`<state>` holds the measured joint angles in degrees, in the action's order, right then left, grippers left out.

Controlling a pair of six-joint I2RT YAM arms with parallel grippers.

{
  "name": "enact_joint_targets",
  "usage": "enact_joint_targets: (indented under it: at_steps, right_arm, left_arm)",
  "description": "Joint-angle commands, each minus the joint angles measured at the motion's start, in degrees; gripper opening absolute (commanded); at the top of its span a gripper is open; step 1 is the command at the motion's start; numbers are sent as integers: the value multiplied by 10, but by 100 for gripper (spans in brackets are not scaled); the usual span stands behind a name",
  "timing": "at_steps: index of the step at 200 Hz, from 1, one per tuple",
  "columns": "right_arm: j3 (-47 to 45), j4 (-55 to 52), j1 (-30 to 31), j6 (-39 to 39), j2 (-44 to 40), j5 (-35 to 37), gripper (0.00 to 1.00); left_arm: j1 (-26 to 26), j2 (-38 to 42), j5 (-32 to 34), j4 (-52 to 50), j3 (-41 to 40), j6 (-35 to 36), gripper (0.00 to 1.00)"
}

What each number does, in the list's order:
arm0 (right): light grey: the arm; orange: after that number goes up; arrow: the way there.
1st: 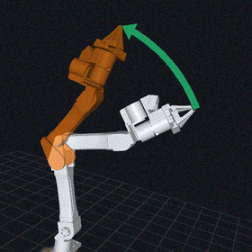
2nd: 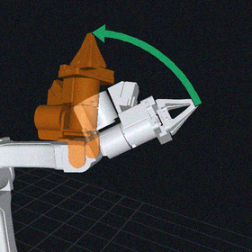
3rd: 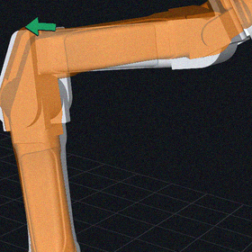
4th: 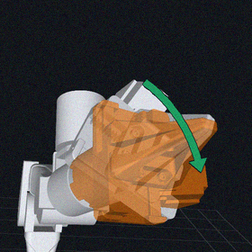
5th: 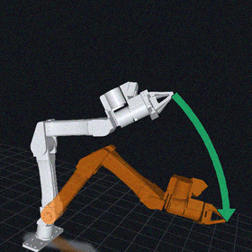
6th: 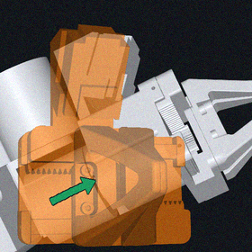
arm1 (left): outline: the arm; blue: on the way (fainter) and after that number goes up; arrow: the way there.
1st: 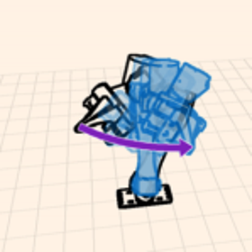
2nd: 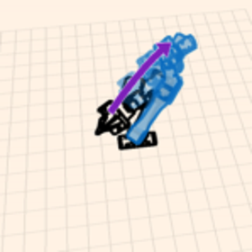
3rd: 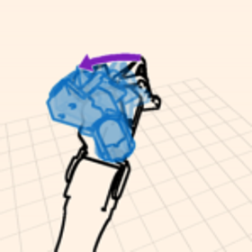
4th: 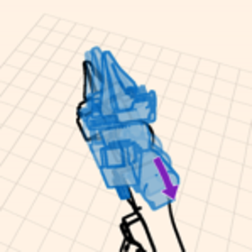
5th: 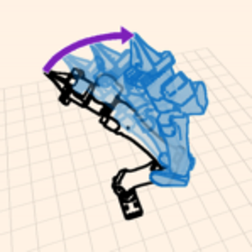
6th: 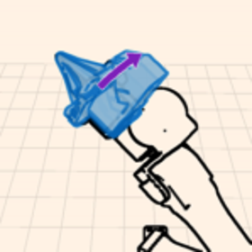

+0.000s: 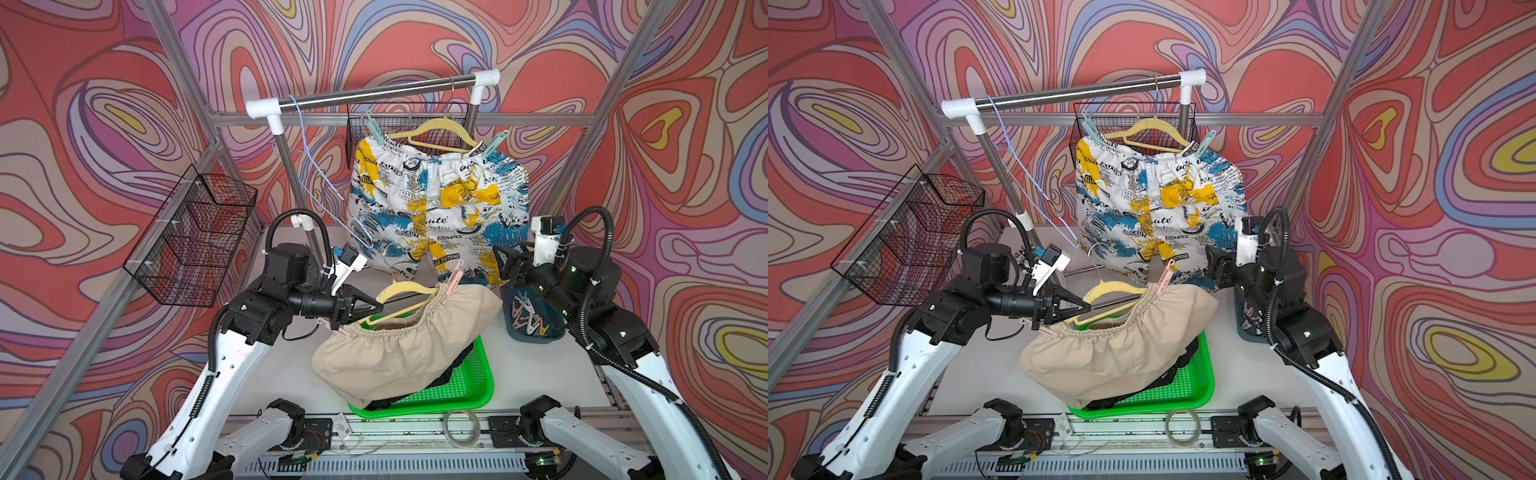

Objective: Remove the clothespins securing shorts to the hanger
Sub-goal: Adjust the shorts on the hanger, then remove the clothespin from the hanger.

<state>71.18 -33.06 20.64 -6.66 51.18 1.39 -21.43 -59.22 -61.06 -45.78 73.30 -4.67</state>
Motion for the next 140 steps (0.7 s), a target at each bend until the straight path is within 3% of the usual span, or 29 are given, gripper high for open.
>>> enact_joint_targets:
  at_steps: [1, 80, 110, 140]
  right_arm:
    - [-18, -16, -2, 2, -10, -119, 72]
    - [-17, -11, -2, -34, -10, -297, 70]
    - [-19, -11, -5, -51, 17, -400, 70]
    - [-15, -24, -21, -58, 33, -422, 71]
  left_arm:
    - [-2, 11, -34, 16, -26, 27, 0]
    - [-1, 47, -30, 86, -111, 47, 0]
    - [0, 53, -19, 99, -123, 61, 0]
    - [8, 55, -37, 137, -141, 55, 0]
